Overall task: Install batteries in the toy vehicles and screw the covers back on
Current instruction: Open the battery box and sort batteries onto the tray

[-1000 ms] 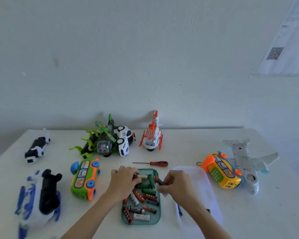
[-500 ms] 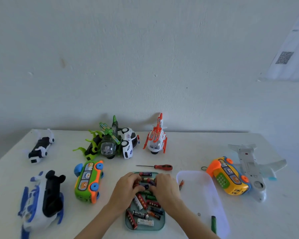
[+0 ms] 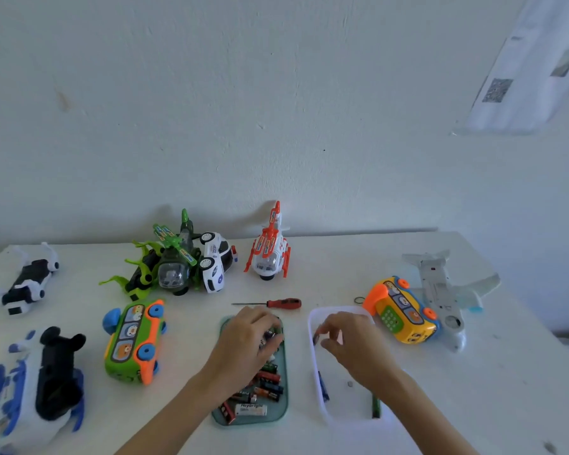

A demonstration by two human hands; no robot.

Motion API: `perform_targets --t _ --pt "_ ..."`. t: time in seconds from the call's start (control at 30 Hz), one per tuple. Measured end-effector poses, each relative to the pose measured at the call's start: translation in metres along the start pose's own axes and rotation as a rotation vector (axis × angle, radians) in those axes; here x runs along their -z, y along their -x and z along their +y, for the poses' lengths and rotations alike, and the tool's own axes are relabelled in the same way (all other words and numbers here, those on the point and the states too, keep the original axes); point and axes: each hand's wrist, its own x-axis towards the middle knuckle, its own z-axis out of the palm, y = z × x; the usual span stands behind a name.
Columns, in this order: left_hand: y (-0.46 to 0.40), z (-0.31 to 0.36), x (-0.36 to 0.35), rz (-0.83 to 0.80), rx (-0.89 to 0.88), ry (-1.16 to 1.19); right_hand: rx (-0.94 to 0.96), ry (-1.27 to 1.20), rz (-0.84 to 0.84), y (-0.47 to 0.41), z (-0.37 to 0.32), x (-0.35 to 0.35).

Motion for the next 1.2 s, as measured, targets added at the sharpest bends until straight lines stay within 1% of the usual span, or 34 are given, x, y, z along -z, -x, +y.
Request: perform_targets --t 0.07,0.13,0.2,0.23,0.3,0.43,0.53,0.6,0.67,0.73,0.77,0.83,0.87,0.93,1.03,1.1,1.2 --pt "-0.011 0.016 -0.003 -0.11 -0.151 -0.051 0.074 0.281 -0.192 0.009 0.018 0.012" --pt "-0.024 0.033 -0.011 -0.288 -0.291 -0.117 0.118 0.446 -0.355 0.021 0.034 0.019" --pt "-0.036 0.05 -0.022 -0.487 -0.396 -0.239 0.193 0.557 -0.424 0.032 0.045 0.018" --pt "-0.04 0.057 -0.027 -0.579 -0.437 -0.322 0.236 0.607 -0.433 0.035 0.05 0.015" --pt "-0.045 0.067 -0.036 -0.71 -0.501 -0.478 0.309 0.707 -0.433 0.037 0.056 0.006" --pt "-0.05 0.073 -0.043 -0.874 -0.473 -0.592 0.376 0.829 -0.428 0.031 0.062 -0.005" --pt "-0.054 0.082 -0.044 -0.962 -0.472 -0.712 0.375 0.844 -0.412 0.029 0.066 -0.008" --pt "-0.055 0.086 -0.043 -1.01 -0.474 -0.771 0.371 0.785 -0.386 0.027 0.066 -0.007" --pt "-0.054 0.086 -0.041 -1.038 -0.461 -0.787 0.401 0.711 -0.324 0.022 0.066 -0.007" --pt "-0.051 0.083 -0.038 -1.022 -0.43 -0.74 0.407 0.688 -0.273 0.014 0.069 -0.009" --pt "-0.05 0.081 -0.034 -0.982 -0.402 -0.686 0.402 0.687 -0.245 0.008 0.067 -0.009" --pt "-0.047 0.074 -0.022 -0.862 -0.318 -0.502 0.431 0.677 -0.174 -0.003 0.061 -0.013" --pt "-0.045 0.069 -0.014 -0.771 -0.26 -0.381 0.45 0.654 -0.149 -0.011 0.06 -0.017" --pt "-0.041 0.055 0.003 -0.577 -0.153 -0.198 0.467 0.616 -0.151 -0.023 0.056 -0.024" --pt "-0.026 0.024 0.026 -0.367 0.007 -0.095 0.431 0.487 -0.25 -0.041 0.048 -0.033" --pt "-0.008 0.001 0.036 -0.253 0.124 -0.031 0.376 0.408 -0.291 -0.05 0.044 -0.039" --pt "0.025 -0.022 0.034 -0.164 0.252 0.009 0.316 0.399 -0.276 -0.058 0.048 -0.046"
